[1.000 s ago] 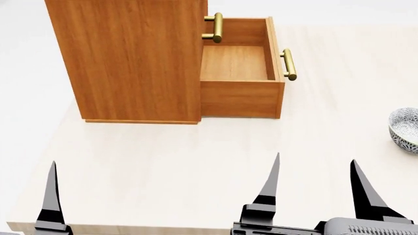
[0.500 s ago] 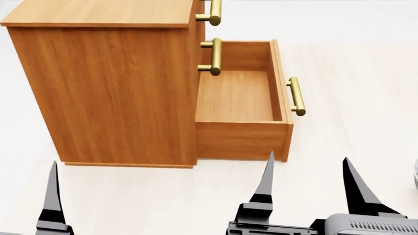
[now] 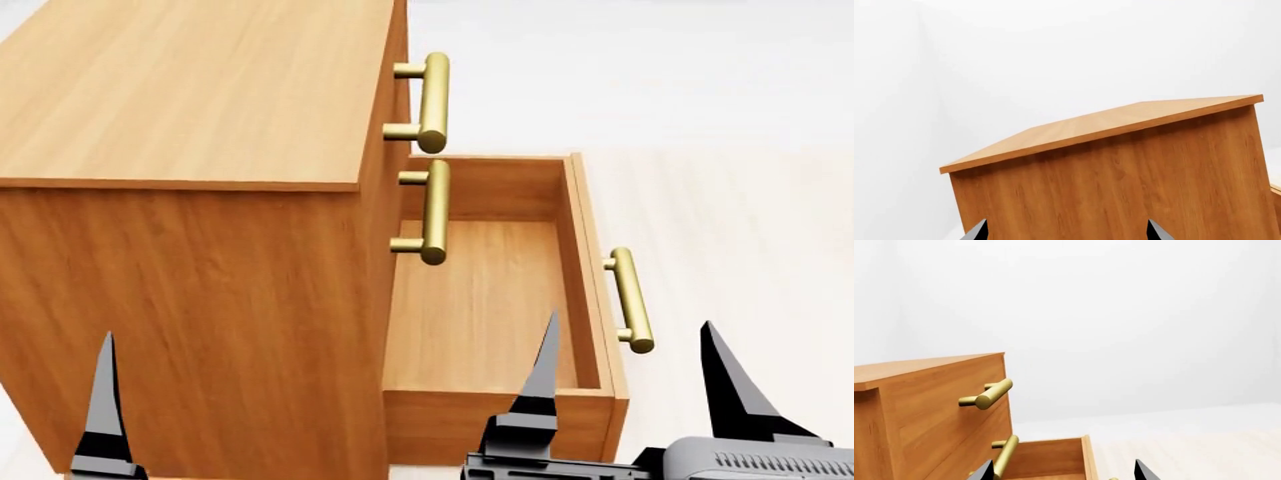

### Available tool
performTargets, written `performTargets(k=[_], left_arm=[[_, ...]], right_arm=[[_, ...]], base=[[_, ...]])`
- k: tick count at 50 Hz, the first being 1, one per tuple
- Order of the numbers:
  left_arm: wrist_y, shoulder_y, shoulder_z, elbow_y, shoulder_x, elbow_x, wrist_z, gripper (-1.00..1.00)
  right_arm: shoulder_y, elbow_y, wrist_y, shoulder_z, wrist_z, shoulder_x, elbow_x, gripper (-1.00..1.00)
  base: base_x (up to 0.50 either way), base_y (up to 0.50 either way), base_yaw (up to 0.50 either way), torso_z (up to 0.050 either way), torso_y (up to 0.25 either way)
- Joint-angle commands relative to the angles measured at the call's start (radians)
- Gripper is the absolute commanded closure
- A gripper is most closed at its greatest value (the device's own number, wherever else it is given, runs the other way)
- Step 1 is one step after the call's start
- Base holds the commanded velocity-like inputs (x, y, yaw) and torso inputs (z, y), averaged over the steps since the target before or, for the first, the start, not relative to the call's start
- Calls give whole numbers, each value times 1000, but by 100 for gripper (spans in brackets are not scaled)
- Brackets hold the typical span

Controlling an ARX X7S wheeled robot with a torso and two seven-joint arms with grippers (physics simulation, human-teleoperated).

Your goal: Close the bottom drawer of the cabinet.

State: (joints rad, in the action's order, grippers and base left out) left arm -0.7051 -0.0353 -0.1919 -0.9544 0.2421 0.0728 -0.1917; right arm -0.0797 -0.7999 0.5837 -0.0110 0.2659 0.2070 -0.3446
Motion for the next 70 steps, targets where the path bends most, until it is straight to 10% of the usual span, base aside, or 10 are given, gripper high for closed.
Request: performTargets(k=[1, 14, 20, 70], left_arm=[[-1, 1, -1, -2, 2, -5, -5, -100], [1, 2, 1, 0, 6, -12, -10, -100], [6, 2, 2, 6, 7, -16, -14, -100], [7, -2, 1, 11, 20, -36, -33, -100]], right_arm=[[-5, 6, 0, -11, 15, 9, 9, -100], [-106, -189, 231, 50, 109, 40, -26, -100], [-269, -245, 333, 60, 360, 263, -345, -100], [16, 824, -571, 101, -83, 139, -22, -100]], base=[[500, 0, 0, 0, 0], [38, 0, 0, 0, 1], [0, 0, 0, 0, 0], [0, 0, 0, 0, 0]])
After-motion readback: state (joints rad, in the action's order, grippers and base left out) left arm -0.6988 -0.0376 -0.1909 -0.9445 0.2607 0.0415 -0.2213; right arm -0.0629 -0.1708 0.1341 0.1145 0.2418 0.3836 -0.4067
